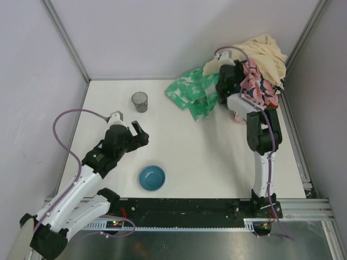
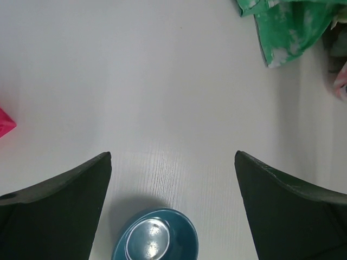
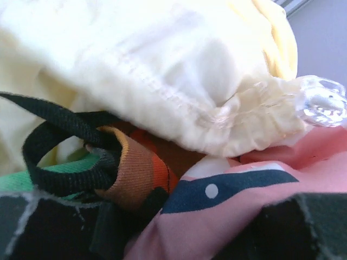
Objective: Pick out a specific cloth from the pile
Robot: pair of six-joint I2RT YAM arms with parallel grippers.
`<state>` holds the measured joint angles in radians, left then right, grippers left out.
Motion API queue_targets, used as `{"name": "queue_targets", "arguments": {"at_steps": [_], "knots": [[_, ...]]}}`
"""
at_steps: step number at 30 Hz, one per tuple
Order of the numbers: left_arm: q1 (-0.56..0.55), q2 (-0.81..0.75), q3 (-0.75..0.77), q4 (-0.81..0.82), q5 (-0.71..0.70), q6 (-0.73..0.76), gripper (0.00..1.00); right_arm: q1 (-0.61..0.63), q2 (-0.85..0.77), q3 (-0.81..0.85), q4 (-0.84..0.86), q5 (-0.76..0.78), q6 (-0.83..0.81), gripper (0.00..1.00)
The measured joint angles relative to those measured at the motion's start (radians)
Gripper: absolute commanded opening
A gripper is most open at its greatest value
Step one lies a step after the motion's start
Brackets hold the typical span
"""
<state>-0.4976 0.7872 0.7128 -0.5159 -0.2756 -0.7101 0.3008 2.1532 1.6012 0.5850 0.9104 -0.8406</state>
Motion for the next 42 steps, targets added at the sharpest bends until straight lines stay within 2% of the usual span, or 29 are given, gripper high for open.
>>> {"name": "queue_targets", "arguments": {"at_steps": [3,8,11,15,20,25,30,36,40,42], "knots": [[-0.005,0.058,0.002,0.045,0.041,0.027,1.0,-0.07,-0.008,0.156,-0.287,-0.108,0.25,0.45],[-0.024,0.139,0.017,0.093,0.079,0.06,1.0,-0.239,-0.006,0.34,-0.66,-0.357,0.578,0.55],[-0.043,0.183,0.038,0.119,0.093,0.074,1.0,-0.36,0.051,0.509,-0.866,-0.514,0.698,0.64],[-0.071,0.233,0.069,0.146,0.105,0.092,1.0,-0.481,0.18,0.705,-1.029,-0.69,0.789,0.77],[-0.093,0.28,0.088,0.164,0.113,0.108,1.0,-0.556,0.323,0.769,-1.17,-0.859,0.84,0.84],[-0.118,0.34,0.121,0.173,0.123,0.126,1.0,-0.539,0.423,0.817,-1.264,-0.945,0.818,0.91],[-0.135,0.439,0.19,0.206,0.141,0.154,1.0,-0.511,0.439,0.872,-1.341,-1.012,0.721,0.91],[-0.144,0.646,0.325,0.27,0.211,0.194,1.0,-0.426,0.433,0.856,-1.428,-1.12,0.569,0.89],[-0.149,0.806,0.435,0.304,0.269,0.21,1.0,-0.341,0.389,0.777,-1.416,-1.16,0.575,0.86],[-0.15,0.884,0.494,0.315,0.302,0.213,1.0,-0.314,0.368,0.746,-1.409,-1.211,0.612,0.88]]}}
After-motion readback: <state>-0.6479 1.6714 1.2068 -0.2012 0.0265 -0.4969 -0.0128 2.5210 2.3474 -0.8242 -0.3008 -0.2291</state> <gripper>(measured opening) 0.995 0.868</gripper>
